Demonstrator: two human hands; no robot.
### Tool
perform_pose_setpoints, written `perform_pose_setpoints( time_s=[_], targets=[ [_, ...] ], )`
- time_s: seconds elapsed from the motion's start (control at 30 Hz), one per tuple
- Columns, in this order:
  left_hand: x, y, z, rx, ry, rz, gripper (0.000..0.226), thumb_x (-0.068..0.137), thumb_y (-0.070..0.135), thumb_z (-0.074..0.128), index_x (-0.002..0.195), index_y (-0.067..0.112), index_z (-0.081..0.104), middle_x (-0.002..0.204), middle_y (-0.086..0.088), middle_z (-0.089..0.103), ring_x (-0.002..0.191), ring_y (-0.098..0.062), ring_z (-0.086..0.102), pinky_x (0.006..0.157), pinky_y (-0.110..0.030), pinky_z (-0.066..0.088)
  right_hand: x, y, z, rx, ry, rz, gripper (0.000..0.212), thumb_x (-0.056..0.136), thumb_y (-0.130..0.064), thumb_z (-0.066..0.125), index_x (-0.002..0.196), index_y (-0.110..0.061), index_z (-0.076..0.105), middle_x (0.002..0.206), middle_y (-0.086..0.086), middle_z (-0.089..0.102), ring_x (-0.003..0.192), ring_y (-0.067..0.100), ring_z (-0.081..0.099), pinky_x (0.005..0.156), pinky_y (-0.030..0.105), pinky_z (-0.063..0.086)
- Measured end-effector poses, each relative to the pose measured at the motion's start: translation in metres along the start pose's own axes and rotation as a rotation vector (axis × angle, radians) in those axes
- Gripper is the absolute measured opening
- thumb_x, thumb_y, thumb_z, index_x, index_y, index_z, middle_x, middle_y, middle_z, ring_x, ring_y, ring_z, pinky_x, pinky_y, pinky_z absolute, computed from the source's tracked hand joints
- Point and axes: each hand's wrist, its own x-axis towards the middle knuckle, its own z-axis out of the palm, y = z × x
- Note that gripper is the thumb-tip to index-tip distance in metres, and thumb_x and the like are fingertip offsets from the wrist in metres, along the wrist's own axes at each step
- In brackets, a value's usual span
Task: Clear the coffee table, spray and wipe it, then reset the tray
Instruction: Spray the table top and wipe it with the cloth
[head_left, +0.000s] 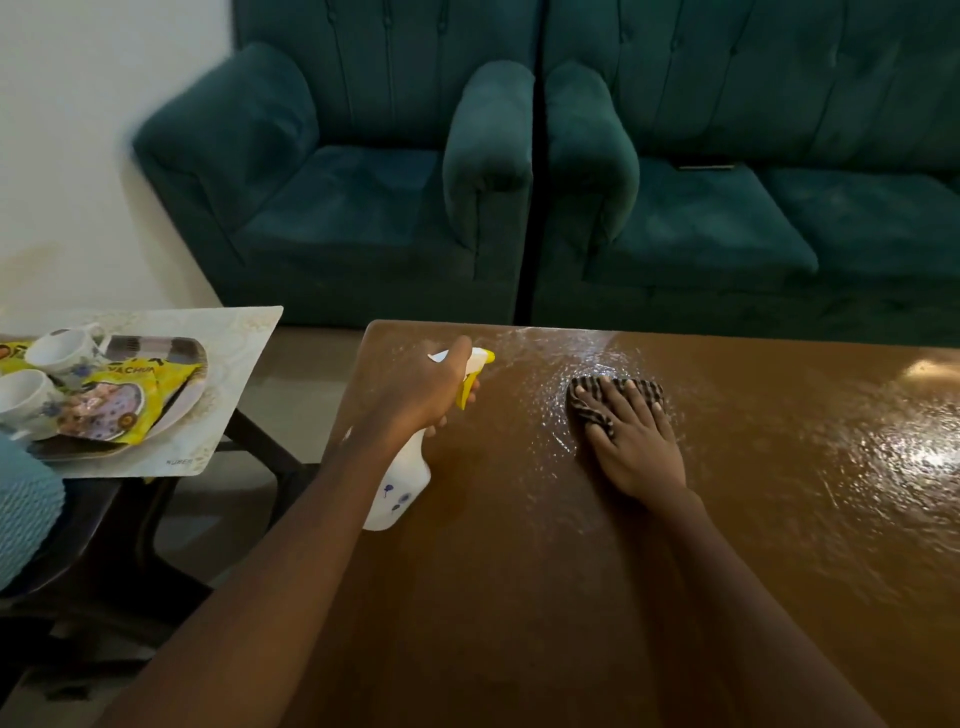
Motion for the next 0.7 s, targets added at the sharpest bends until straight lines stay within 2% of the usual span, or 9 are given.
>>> perform_pose_setpoints(
  time_s=[0.13, 0.2, 0.27, 0.37, 0.43, 0.5, 0.57, 0.63, 0.7],
  targets=[
    [0.015, 0.024, 0.004, 0.115, 0.026, 0.084, 0.047, 0.103, 0.048, 0.033, 0.085, 0.013, 0.058, 0.065, 0.003, 0.059, 0.055, -0.009, 0.053, 0.034, -0.004, 0.034, 0.015, 0.004, -0.003, 0.010, 0.001, 0.053, 0.054, 0.102, -0.052, 0.013, 0.154, -0.047, 0.003, 0.165, -0.012, -0.007, 0.151, 0.012, -0.015, 0.121, 0.041, -0.008],
    [0.021, 0.034, 0.006, 0.188, 0.019, 0.111, 0.041, 0.104, 0.048, 0.030, 0.103, 0.014, 0.053, 0.061, 0.004, 0.052, 0.054, -0.009, 0.049, 0.035, 0.001, 0.029, 0.020, 0.006, -0.004, 0.014, -0.001, 0.064, 0.053, 0.104, -0.050, 0.018, 0.154, -0.047, 0.002, 0.164, -0.012, -0.009, 0.150, 0.013, -0.016, 0.120, 0.041, -0.010],
    [0.030, 0.037, 0.006, 0.234, -0.003, 0.115, 0.046, 0.104, 0.049, 0.028, 0.118, 0.012, 0.051, 0.063, 0.003, 0.053, 0.055, -0.008, 0.048, 0.035, 0.003, 0.027, 0.023, 0.006, -0.004, 0.006, 0.000, 0.069, 0.053, 0.104, -0.050, 0.018, 0.154, -0.047, 0.002, 0.165, -0.011, -0.009, 0.150, 0.014, -0.017, 0.120, 0.042, -0.010],
    [0.037, 0.037, 0.004, 0.275, -0.019, 0.117, 0.051, 0.103, 0.050, 0.028, 0.122, 0.010, 0.054, 0.071, 0.001, 0.058, 0.056, -0.008, 0.049, 0.034, -0.007, 0.035, 0.026, 0.008, -0.003, 0.001, -0.002, 0.082, 0.054, 0.103, -0.050, 0.017, 0.154, -0.047, 0.002, 0.164, -0.011, -0.010, 0.150, 0.013, -0.018, 0.121, 0.042, -0.010],
    [0.042, 0.034, 0.002, 0.280, 0.003, 0.113, 0.052, 0.102, 0.051, 0.029, 0.124, 0.011, 0.053, 0.079, -0.001, 0.058, 0.062, -0.011, 0.049, 0.044, -0.019, 0.037, 0.029, 0.008, -0.004, 0.009, -0.008, 0.089, 0.054, 0.104, -0.050, 0.018, 0.155, -0.046, 0.001, 0.164, -0.011, -0.009, 0.150, 0.013, -0.018, 0.121, 0.042, -0.010],
    [0.044, 0.028, -0.001, 0.230, 0.028, 0.093, 0.050, 0.102, 0.052, 0.030, 0.123, 0.013, 0.054, 0.076, 0.000, 0.058, 0.066, -0.012, 0.053, 0.053, -0.021, 0.035, 0.035, 0.010, -0.006, 0.016, -0.015, 0.099, 0.054, 0.104, -0.050, 0.018, 0.155, -0.045, 0.002, 0.165, -0.010, -0.009, 0.150, 0.013, -0.017, 0.121, 0.042, -0.010],
    [0.048, 0.019, -0.003, 0.191, 0.086, 0.084, 0.054, 0.097, 0.059, 0.030, 0.113, 0.017, 0.060, 0.072, 0.000, 0.062, 0.069, -0.014, 0.062, 0.062, -0.028, 0.050, 0.042, 0.013, -0.007, 0.016, -0.018, 0.118, 0.054, 0.104, -0.050, 0.018, 0.156, -0.044, 0.004, 0.165, -0.010, -0.008, 0.150, 0.013, -0.016, 0.121, 0.042, -0.008],
    [0.052, 0.011, -0.007, 0.142, 0.155, 0.095, 0.060, 0.084, 0.072, 0.027, 0.095, 0.025, 0.063, 0.065, -0.002, 0.067, 0.060, -0.018, 0.068, 0.070, -0.041, 0.059, 0.054, 0.016, -0.011, 0.026, -0.014, 0.143, 0.055, 0.104, -0.050, 0.019, 0.156, -0.041, 0.006, 0.165, -0.009, -0.008, 0.151, 0.014, -0.015, 0.121, 0.044, -0.006],
    [0.055, 0.001, -0.010, 0.032, 0.178, 0.103, 0.058, 0.077, 0.076, 0.029, 0.084, 0.028, 0.061, 0.063, -0.002, 0.068, 0.050, -0.019, 0.067, 0.064, -0.044, 0.062, 0.070, 0.018, -0.014, 0.038, -0.010, 0.177, 0.056, 0.103, -0.050, 0.018, 0.156, -0.038, 0.007, 0.166, -0.007, -0.008, 0.151, 0.016, -0.014, 0.121, 0.045, -0.006]
  ],
)
